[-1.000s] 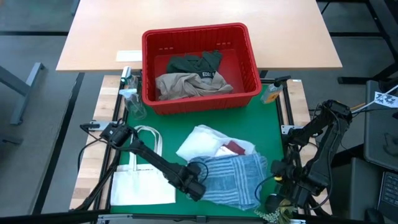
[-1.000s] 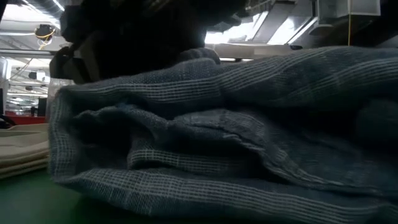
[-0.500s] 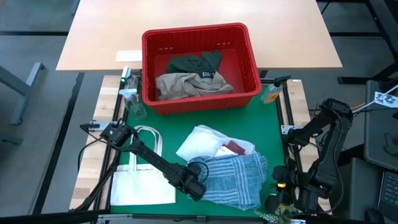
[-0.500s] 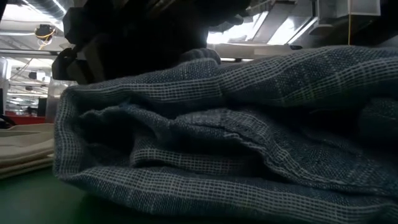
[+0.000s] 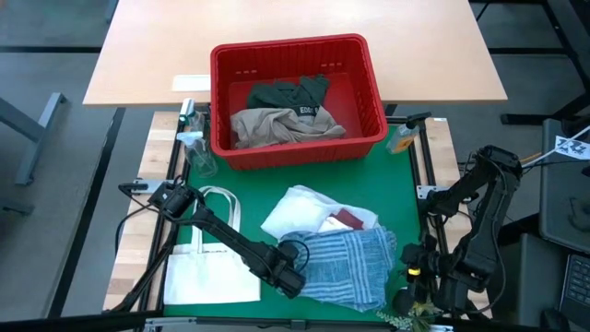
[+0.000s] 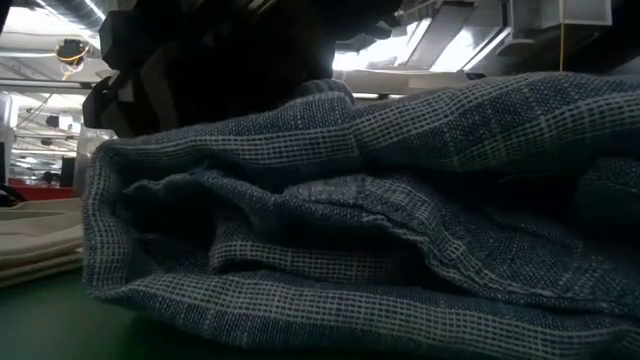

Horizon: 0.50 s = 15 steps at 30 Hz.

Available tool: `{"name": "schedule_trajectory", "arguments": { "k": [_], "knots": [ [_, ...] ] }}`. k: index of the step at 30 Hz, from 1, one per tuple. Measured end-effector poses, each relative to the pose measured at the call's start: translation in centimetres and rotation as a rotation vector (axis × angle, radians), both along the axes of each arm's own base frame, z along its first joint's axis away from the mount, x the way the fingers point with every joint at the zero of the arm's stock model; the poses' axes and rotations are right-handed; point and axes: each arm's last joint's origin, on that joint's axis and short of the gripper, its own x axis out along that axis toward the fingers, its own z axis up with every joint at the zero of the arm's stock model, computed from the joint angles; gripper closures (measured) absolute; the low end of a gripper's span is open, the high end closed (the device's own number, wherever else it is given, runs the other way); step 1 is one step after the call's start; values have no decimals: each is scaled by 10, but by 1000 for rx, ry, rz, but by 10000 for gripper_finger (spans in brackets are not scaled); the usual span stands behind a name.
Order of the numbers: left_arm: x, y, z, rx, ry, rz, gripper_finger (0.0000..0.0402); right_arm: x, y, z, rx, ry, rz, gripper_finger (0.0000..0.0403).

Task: Fold Laundry from Bin
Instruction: Stack the blue checkered polo shirt on top of the folded white underwear

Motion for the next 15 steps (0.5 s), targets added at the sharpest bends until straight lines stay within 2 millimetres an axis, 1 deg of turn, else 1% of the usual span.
{"name": "schedule_trajectory", "arguments": {
  "k": [5, 9, 15],
  "knots": [
    [0, 0, 0, -1, -2, 1, 285, -1, 1, -1, 25, 54, 11, 226],
    [0, 0, 0, -2, -2, 1, 274, -2, 2, -1, 34, 62, 10, 226],
    [0, -1, 0, -1, -3, -1, 274, -1, 2, -2, 128, 43, -207, 226]
  ]
}}
